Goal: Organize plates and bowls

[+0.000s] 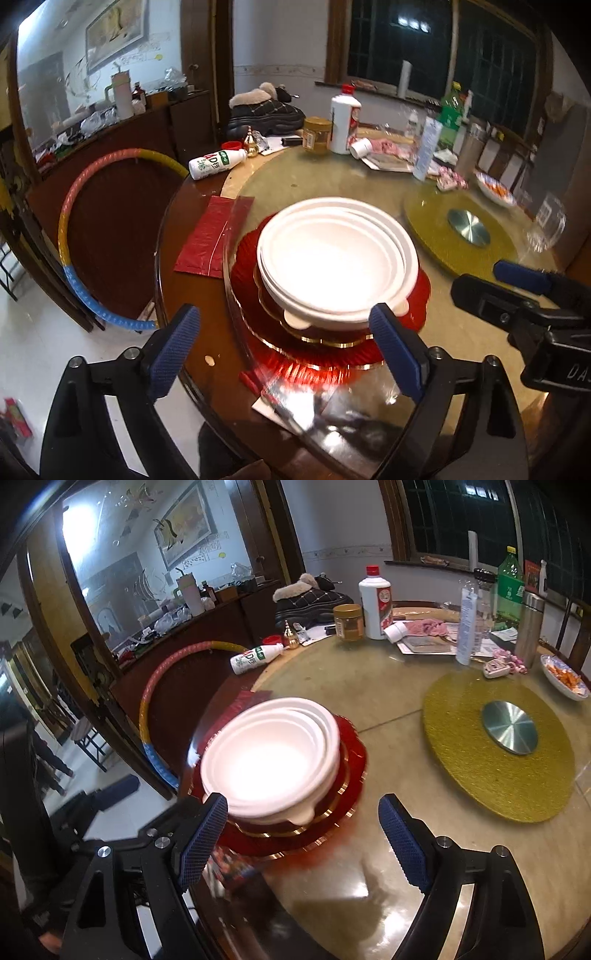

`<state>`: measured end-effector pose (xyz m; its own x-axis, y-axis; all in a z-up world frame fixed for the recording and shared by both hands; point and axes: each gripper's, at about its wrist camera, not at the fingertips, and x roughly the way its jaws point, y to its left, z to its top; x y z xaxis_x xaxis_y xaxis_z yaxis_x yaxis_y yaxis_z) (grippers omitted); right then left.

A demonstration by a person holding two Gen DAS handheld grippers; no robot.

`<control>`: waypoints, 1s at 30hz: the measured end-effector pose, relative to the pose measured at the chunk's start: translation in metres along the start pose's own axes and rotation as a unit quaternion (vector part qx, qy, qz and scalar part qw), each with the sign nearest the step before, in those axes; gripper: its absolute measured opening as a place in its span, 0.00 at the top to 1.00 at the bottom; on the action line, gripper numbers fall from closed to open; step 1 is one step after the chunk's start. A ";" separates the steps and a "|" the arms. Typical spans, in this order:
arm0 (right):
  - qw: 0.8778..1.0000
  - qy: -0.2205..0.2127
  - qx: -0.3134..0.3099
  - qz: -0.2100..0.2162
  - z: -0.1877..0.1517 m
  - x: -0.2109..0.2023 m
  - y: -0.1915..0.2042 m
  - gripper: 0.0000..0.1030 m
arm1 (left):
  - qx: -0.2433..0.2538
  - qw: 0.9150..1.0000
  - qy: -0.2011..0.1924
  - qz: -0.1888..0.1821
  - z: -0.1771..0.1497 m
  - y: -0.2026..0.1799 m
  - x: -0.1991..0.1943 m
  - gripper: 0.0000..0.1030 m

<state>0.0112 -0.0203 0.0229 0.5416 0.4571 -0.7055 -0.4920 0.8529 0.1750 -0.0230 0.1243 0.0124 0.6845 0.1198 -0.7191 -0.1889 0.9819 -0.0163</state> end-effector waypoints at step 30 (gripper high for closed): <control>0.989 -0.014 -0.148 0.003 -0.036 -0.021 0.017 0.14 | 0.017 1.000 0.008 0.004 -0.013 -0.008 0.005 0.01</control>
<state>-0.0328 -0.0246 0.0161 0.5551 0.4718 -0.6851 -0.6705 0.7412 -0.0327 -0.0277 0.1155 0.0001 0.6716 0.1259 -0.7301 -0.1699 0.9854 0.0137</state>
